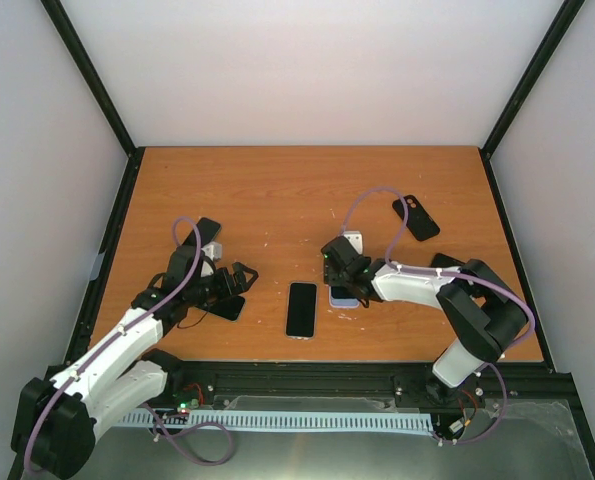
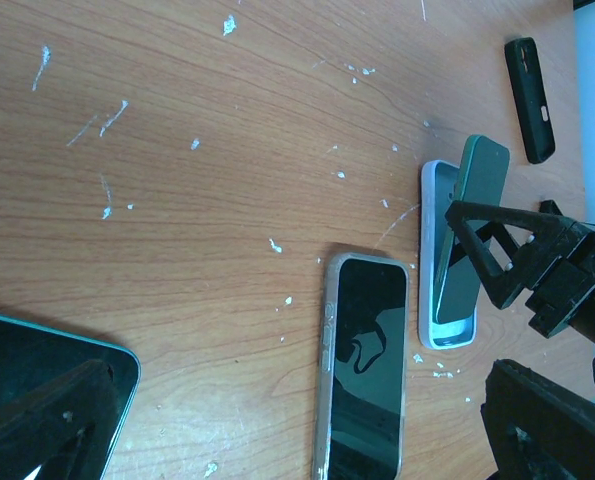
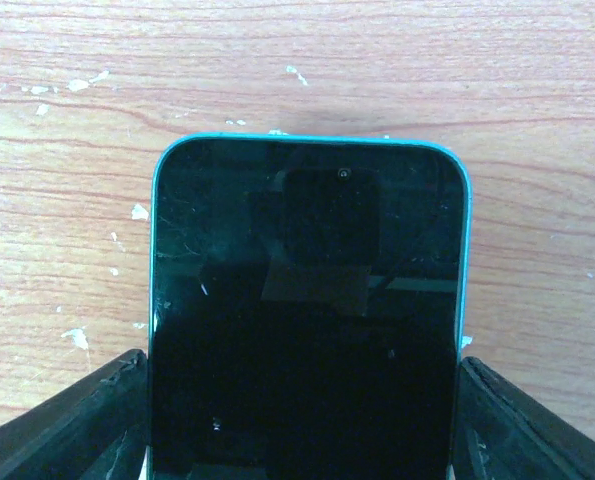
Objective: Put the phone into the phone case
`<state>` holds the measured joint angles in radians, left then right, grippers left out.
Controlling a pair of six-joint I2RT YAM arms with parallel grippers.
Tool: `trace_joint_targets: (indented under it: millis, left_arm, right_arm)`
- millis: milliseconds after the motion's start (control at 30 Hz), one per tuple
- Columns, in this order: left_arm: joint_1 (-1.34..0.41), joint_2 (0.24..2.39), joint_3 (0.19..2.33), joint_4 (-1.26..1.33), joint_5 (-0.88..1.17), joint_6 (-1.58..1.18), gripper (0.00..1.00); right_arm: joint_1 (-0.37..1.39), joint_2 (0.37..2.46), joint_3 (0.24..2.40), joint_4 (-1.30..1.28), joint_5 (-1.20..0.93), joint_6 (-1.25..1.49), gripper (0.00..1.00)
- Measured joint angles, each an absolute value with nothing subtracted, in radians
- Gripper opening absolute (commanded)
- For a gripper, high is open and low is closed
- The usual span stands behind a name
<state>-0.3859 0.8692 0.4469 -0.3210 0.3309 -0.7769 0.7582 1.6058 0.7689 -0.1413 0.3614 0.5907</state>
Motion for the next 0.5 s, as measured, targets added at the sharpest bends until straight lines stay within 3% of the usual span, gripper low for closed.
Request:
trace_joint_targets:
  millis: [233,500]
  left_arm:
    - [-0.386,0.869,0.440,-0.311,0.341,-0.781,0.99]
    - [-0.386,0.883,0.437,-0.307,0.350,-0.789,0.99]
  right_arm:
    - [0.775,1.606,0.764,-0.148,0.375,0.622,0.69]
    - [0.803,1.606,0.770,-0.220,0.352,0.696,0.79]
